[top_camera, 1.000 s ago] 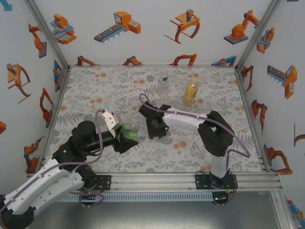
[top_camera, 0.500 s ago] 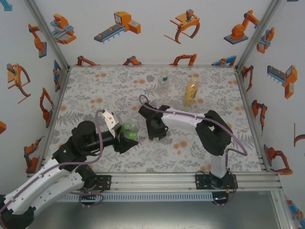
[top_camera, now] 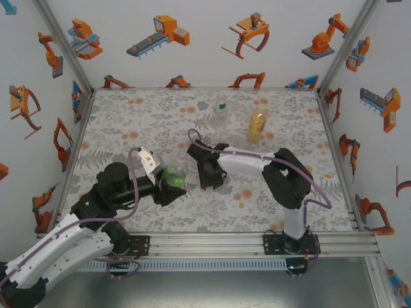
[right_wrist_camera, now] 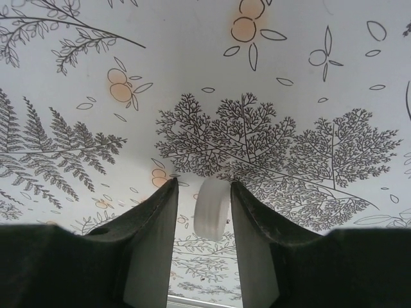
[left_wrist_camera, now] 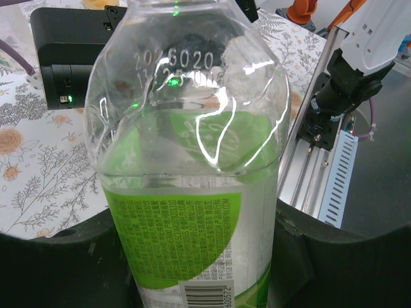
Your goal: Screw on the bottle caps
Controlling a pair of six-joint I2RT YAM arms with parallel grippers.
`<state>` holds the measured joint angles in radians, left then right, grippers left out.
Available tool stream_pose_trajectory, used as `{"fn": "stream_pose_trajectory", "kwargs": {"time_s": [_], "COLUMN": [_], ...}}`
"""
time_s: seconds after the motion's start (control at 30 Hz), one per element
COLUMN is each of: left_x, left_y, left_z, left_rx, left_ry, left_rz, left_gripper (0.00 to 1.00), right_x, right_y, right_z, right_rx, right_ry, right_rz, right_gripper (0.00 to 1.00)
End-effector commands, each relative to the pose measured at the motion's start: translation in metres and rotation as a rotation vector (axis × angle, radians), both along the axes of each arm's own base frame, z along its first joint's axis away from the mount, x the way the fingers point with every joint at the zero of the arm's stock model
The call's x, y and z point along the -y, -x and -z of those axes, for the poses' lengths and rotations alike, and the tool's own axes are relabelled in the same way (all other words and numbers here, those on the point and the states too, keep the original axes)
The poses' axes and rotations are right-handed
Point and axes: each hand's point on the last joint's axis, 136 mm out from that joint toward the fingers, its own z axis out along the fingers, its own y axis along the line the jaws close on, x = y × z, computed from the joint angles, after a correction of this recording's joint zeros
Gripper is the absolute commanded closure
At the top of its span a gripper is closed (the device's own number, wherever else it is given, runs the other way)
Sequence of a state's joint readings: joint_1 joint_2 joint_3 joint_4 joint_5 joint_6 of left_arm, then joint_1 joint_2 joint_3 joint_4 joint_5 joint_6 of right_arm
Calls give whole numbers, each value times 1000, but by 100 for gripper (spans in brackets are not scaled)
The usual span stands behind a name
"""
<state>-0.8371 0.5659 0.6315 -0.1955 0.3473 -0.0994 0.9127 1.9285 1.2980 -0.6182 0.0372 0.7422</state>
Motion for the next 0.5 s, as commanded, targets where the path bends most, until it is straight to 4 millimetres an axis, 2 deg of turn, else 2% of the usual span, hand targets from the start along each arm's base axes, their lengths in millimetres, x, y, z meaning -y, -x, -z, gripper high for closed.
{"fn": "stream_pose_trajectory", "kwargs": {"time_s": [0.0, 0.27, 0.47], "left_x": [-2, 0, 2], "left_y": [-1, -3, -4], "left_z": [-1, -2, -3], "left_rx": [3, 2, -1], "left_ry": [8, 9, 10], "left_rz": [-12, -14, -7], "left_gripper": [100, 100, 100], "right_x": [3, -4, -20], "right_y": [8, 5, 1], "right_z": [23, 12, -1], "right_rx": [-37, -20, -32], "right_ry": [22, -19, -193], "right_rz": [14, 12, 47], "right_gripper": [65, 77, 78]}}
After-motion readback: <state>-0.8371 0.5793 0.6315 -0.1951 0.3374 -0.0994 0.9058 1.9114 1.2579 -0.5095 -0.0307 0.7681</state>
